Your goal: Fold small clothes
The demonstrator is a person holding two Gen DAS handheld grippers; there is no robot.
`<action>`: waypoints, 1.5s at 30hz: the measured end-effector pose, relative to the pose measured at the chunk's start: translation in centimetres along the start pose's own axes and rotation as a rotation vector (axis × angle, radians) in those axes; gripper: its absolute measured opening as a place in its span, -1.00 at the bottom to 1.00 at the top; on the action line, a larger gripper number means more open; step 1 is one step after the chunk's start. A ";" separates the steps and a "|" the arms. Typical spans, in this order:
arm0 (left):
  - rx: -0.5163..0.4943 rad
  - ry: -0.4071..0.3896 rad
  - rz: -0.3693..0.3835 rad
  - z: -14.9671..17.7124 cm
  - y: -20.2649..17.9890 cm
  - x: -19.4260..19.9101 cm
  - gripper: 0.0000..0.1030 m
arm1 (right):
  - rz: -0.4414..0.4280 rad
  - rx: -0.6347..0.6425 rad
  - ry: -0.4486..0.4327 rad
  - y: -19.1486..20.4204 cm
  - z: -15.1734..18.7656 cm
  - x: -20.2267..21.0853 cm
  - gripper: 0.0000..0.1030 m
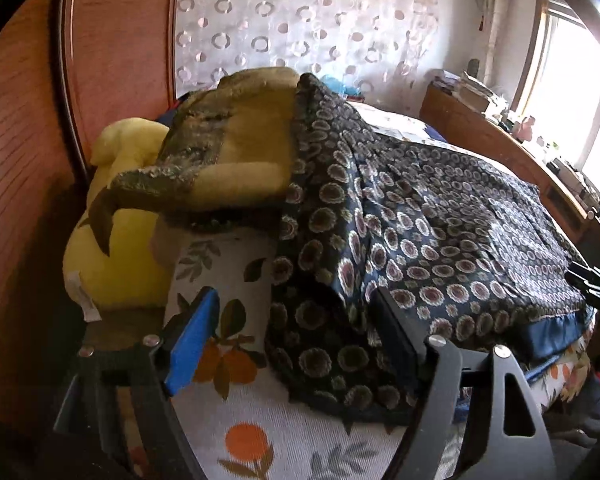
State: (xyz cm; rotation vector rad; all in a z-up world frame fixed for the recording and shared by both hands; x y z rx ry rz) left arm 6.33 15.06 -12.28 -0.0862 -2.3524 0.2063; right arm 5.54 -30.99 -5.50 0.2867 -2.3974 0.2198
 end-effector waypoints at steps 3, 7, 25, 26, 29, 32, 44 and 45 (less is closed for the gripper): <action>0.007 0.009 -0.003 -0.2 0.2 -0.7 0.52 | -0.002 -0.016 -0.026 -0.1 0.5 0.1 0.21; -0.003 0.016 -0.002 -0.5 0.0 -1.1 0.44 | -0.001 -0.023 -0.032 -0.1 0.8 0.2 0.21; -0.119 -0.174 0.187 -4.2 -7.7 4.6 -0.92 | -0.008 -0.026 -0.033 -0.5 0.6 0.2 0.21; -0.136 -0.183 0.201 -4.5 -8.7 4.9 -0.92 | -0.007 -0.027 -0.033 -0.5 0.6 0.2 0.21; -0.166 -0.200 0.229 -5.4 -10.6 5.0 -0.92 | -0.007 -0.027 -0.032 -0.5 0.6 0.2 0.21; -0.189 -0.206 0.269 -6.1 -12.7 4.9 -0.92 | -0.008 -0.028 -0.032 -0.5 0.6 0.2 0.21; -0.300 -0.172 0.400 -6.4 -21.6 2.8 -0.92 | -0.008 -0.030 -0.032 -0.5 0.6 0.2 0.21; -0.319 -0.166 0.407 -6.6 -22.5 2.8 -0.92 | -0.007 -0.029 -0.033 -0.4 0.6 0.2 0.21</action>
Point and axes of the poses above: each gripper's, at about its wrist camera, not at the fingertips, and x roughly against the way its jaws point, y to its left, z to its underside, the point moved 3 cm from there along -x, roughly the way its jaws point, and after that the axes turned 2 degrees about z, right-handed, at the moved point
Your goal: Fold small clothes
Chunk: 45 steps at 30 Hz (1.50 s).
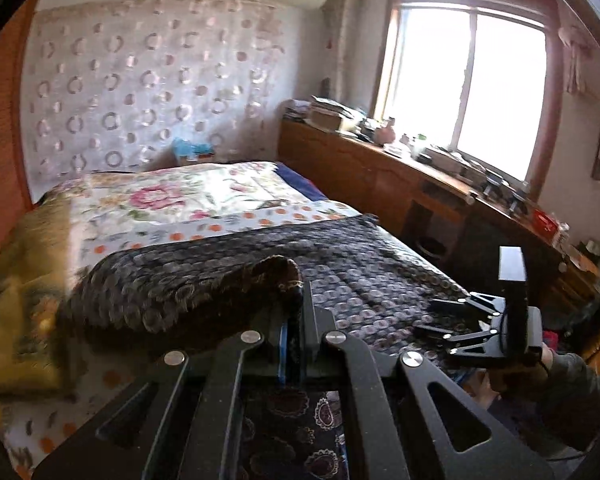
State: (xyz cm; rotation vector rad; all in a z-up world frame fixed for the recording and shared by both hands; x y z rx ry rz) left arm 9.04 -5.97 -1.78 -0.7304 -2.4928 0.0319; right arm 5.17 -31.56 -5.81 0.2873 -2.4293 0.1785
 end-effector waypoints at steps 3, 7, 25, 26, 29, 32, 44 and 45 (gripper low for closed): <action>-0.055 0.009 0.011 -1.4 -1.9 -0.9 -0.92 | 0.000 0.000 0.000 0.0 0.0 0.0 0.21; -0.095 0.017 0.015 -2.8 -3.9 -1.8 -0.92 | 0.000 -0.001 0.000 0.0 0.0 0.0 0.21; -0.080 0.023 0.010 -0.4 -4.7 -1.0 0.41 | -0.001 -0.003 0.003 0.0 0.0 0.0 0.21; -0.074 0.019 0.002 -0.1 -4.3 -0.5 0.45 | -0.002 -0.004 0.003 0.0 0.0 0.0 0.21; -0.055 0.014 -0.038 0.5 -2.8 0.6 0.45 | -0.007 -0.010 0.003 0.0 0.1 0.0 0.21; -0.040 0.016 -0.079 1.1 -1.0 1.3 0.45 | -0.003 0.003 0.015 -0.1 0.0 -0.1 0.21; 0.021 0.025 -0.102 3.1 2.4 2.0 0.45 | -0.123 0.059 -0.006 3.0 -5.2 1.8 0.21; 0.021 0.026 -0.102 3.2 2.4 1.9 0.45 | -0.141 0.074 -0.002 3.7 -5.5 1.6 0.21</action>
Point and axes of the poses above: each gripper's, at about its wrist camera, not at the fingertips, and x roughly against the way its jaws point, y to its left, z to its underside, the point moved 3 cm from there along -x, roughly the way its jaws point, and after that the axes turned 2 degrees about z, right-handed, at the moved point
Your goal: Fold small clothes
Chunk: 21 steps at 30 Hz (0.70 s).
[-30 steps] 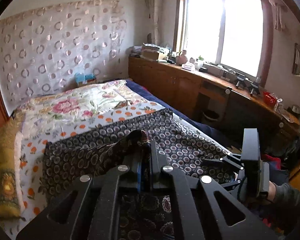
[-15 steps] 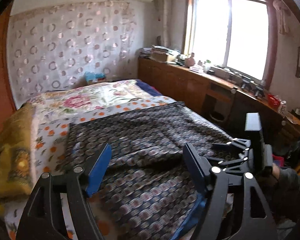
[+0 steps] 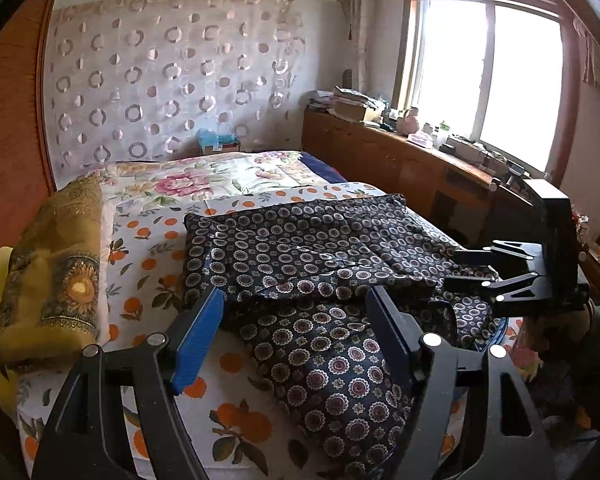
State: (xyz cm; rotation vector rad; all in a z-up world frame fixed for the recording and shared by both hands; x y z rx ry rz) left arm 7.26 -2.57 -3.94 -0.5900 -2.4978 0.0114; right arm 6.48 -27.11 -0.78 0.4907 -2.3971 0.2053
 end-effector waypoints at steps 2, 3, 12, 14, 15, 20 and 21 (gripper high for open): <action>-0.002 0.002 -0.006 0.0 -0.1 -0.1 0.45 | -0.028 0.033 0.012 1.4 -0.8 -1.2 0.21; -0.005 0.003 -0.010 0.0 -0.1 -0.1 0.45 | -0.037 0.047 0.021 1.9 -1.2 -1.8 0.21; 0.006 0.013 -0.014 0.5 0.3 -0.6 0.45 | -0.073 0.100 0.134 3.7 -2.8 -8.2 -0.64; 0.011 0.016 -0.015 0.7 0.4 -0.7 0.45 | -0.115 0.094 0.119 3.6 -2.8 -8.2 -0.87; 0.012 0.016 -0.016 0.8 0.4 -0.7 0.45 | -0.161 0.083 0.094 3.6 -3.0 -7.8 -0.91; 0.020 0.007 -0.022 0.6 0.5 -0.6 0.45 | -0.176 0.085 -0.006 4.3 -4.3 -5.1 -0.95; 0.018 0.004 -0.022 0.6 0.5 -0.5 0.45 | -0.169 0.085 -0.023 4.3 -4.5 -4.5 -0.95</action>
Point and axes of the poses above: each gripper's, at about its wrist camera, not at the fingertips, and x roughly against the way its jaws point, y to its left, z to its underside, the point moved 3 cm from there along -x, roughly the way its jaws point, and after that the axes turned 2 degrees about z, right-handed, at the moved point
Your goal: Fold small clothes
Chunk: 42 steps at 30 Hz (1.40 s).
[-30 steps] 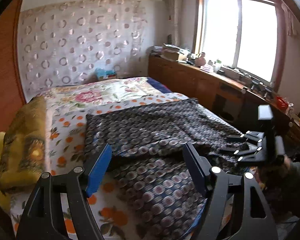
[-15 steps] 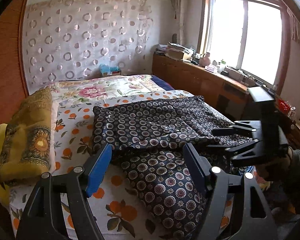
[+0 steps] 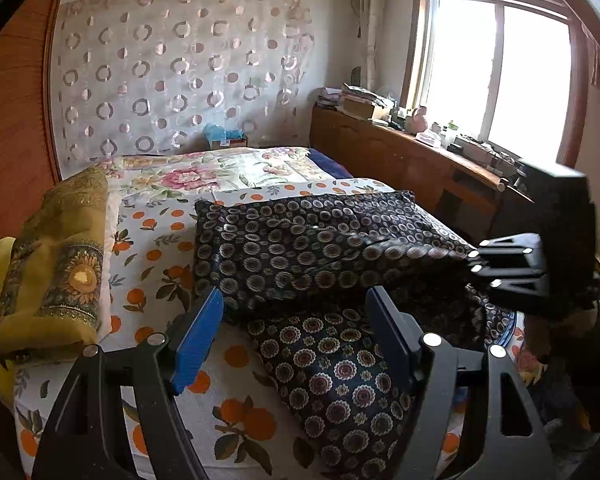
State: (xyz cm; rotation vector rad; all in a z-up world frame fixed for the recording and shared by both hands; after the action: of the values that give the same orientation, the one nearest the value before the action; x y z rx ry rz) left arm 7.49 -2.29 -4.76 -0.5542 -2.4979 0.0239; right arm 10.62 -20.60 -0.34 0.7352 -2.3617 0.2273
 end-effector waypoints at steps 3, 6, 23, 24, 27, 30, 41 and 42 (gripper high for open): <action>-0.002 -0.002 0.004 -0.1 -0.1 0.1 0.45 | 0.025 -0.014 -0.045 -0.5 -0.5 1.5 -0.95; -0.009 -0.002 0.007 0.0 -0.3 0.1 0.45 | 0.061 -0.037 -0.070 -1.7 0.1 3.3 -0.95; -0.048 0.036 0.028 0.4 -2.3 -1.2 0.45 | 0.322 -0.167 0.014 -7.2 4.4 6.3 -0.95; -0.050 0.036 0.029 0.5 -2.4 -1.2 0.45 | 0.324 -0.181 0.016 -7.3 4.5 6.3 -0.95; -0.051 0.040 0.030 0.5 -2.5 -1.3 0.45 | 0.337 -0.190 0.043 -7.2 4.7 6.2 -0.95; -0.053 0.044 0.031 0.7 -2.6 -1.4 0.45 | 0.359 -0.187 0.062 -6.9 4.9 6.2 -0.82; -0.057 0.047 0.031 0.7 -2.8 -1.5 0.45 | 0.391 -0.140 0.022 -4.5 4.7 8.9 0.27; -0.057 0.047 0.032 0.8 -2.8 -1.5 0.45 | 0.380 -0.135 0.014 -4.0 4.7 8.9 0.29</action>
State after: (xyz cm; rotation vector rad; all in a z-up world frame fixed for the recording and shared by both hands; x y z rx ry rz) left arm 7.16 -5.36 -5.83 -0.6110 -2.4502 -0.0485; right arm 4.72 -29.44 1.54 0.2163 -2.4586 0.2288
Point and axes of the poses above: each gripper's, at about its wrist camera, not at the fingertips, and x roughly against the way its jaws point, y to its left, z to its underside, the point moved 3 cm from there along -x, roughly the way its jaws point, and after that the axes turned 2 degrees about z, right-handed, at the moved point
